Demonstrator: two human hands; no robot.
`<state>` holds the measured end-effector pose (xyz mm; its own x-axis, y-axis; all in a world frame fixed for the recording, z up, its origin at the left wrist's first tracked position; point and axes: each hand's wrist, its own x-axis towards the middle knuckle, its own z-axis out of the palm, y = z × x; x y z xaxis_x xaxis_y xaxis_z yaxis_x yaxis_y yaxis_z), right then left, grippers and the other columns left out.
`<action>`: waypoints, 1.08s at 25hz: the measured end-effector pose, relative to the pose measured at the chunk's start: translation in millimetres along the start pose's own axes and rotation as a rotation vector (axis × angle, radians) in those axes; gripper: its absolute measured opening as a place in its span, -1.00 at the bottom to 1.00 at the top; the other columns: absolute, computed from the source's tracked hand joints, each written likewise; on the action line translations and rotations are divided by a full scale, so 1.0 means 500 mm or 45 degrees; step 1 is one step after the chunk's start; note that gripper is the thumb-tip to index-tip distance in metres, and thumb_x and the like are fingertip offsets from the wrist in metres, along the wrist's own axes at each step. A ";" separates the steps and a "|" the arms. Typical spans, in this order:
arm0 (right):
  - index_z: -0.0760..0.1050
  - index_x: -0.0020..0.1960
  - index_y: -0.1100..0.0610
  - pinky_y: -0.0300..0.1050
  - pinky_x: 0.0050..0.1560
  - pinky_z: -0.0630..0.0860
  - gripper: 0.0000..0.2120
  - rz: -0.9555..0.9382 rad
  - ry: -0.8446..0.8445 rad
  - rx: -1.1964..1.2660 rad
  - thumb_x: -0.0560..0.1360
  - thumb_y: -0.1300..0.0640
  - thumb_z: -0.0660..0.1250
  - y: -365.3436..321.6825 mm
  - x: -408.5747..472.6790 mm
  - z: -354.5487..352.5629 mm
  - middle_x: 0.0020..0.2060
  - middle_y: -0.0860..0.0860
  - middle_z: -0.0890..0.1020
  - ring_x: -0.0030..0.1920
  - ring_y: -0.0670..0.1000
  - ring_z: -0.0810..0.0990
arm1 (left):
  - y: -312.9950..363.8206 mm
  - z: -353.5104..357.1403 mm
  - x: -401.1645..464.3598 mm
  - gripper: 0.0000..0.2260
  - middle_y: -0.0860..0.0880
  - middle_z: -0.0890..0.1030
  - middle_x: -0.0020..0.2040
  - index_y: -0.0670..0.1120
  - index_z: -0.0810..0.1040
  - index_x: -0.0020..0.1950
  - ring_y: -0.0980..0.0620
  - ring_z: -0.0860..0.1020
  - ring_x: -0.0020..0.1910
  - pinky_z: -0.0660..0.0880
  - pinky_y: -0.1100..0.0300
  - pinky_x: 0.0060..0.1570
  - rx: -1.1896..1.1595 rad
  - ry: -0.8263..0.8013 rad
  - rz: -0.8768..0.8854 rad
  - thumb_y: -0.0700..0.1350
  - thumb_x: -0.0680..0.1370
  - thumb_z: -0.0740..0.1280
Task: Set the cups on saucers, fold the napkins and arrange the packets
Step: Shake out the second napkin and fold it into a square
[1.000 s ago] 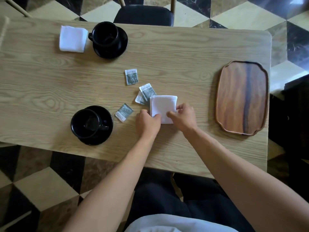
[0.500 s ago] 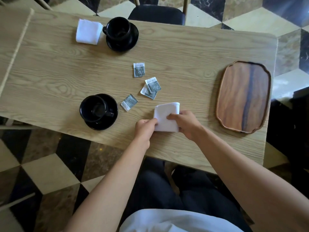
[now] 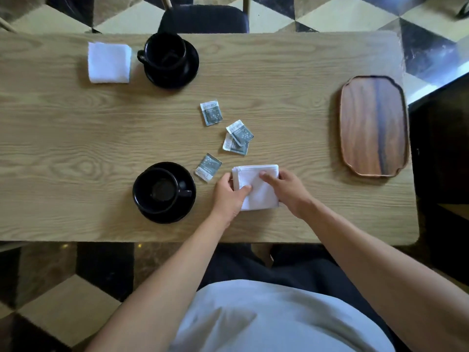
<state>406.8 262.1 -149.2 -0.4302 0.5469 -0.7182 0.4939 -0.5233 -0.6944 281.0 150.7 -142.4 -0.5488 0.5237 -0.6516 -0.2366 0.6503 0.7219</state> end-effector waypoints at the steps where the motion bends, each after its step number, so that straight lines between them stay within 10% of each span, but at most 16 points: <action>1: 0.64 -0.13 0.04 -0.15 -0.25 0.54 -0.82 -0.018 0.079 -0.033 0.60 0.01 0.38 0.009 -0.004 0.010 -0.25 -0.10 0.73 -0.24 -0.13 0.69 | -0.001 -0.008 0.001 -0.71 -0.08 0.69 0.03 -0.13 0.54 0.18 -0.12 0.66 0.03 0.60 -0.07 0.06 0.110 -0.005 0.027 -0.18 0.49 0.47; 9: 0.43 -0.19 0.11 -0.18 -0.39 0.35 -0.80 -0.096 0.444 -0.692 0.54 0.02 0.28 0.025 -0.031 0.053 -0.33 -0.02 0.56 -0.31 0.04 0.50 | -0.031 -0.023 -0.025 -0.42 -0.22 0.49 0.41 -0.07 0.13 0.59 -0.25 0.48 0.31 0.40 0.00 0.19 0.878 -0.106 0.273 -0.09 0.63 0.28; 14: 0.50 0.28 0.17 0.04 0.12 0.50 -0.66 -0.306 0.634 -0.922 0.54 0.08 0.35 0.020 -0.051 0.051 0.09 0.11 0.59 0.10 0.14 0.56 | -0.040 -0.036 -0.039 -0.46 -0.29 0.50 0.29 -0.26 0.35 0.49 -0.28 0.50 0.24 0.47 -0.12 0.25 1.289 0.117 0.668 -0.10 0.56 0.34; 19: 0.47 0.38 0.23 -0.09 0.18 0.48 -0.48 -0.590 0.338 -1.112 0.42 0.30 0.38 0.054 -0.069 0.070 0.24 0.19 0.45 0.17 0.17 0.49 | -0.100 -0.033 -0.037 -0.40 -0.27 0.06 0.64 -0.30 0.12 0.60 -0.24 0.01 0.63 0.12 -0.16 0.57 1.495 -0.070 0.889 -0.03 0.65 0.18; 27: 0.51 0.29 0.22 0.04 0.16 0.49 -0.53 -0.569 0.290 -1.127 0.37 0.32 0.38 0.048 -0.061 0.073 0.18 0.14 0.46 0.07 0.20 0.52 | -0.094 -0.032 -0.039 -0.42 -0.19 -0.06 0.66 -0.23 0.04 0.64 -0.23 -0.11 0.64 0.05 -0.13 0.59 1.515 -0.146 0.730 -0.04 0.68 0.13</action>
<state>404.4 209.1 -145.4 -0.6038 0.7337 -0.3117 0.7449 0.3801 -0.5482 290.2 101.1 -160.1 -0.2503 0.8891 -0.3831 0.8793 0.3744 0.2944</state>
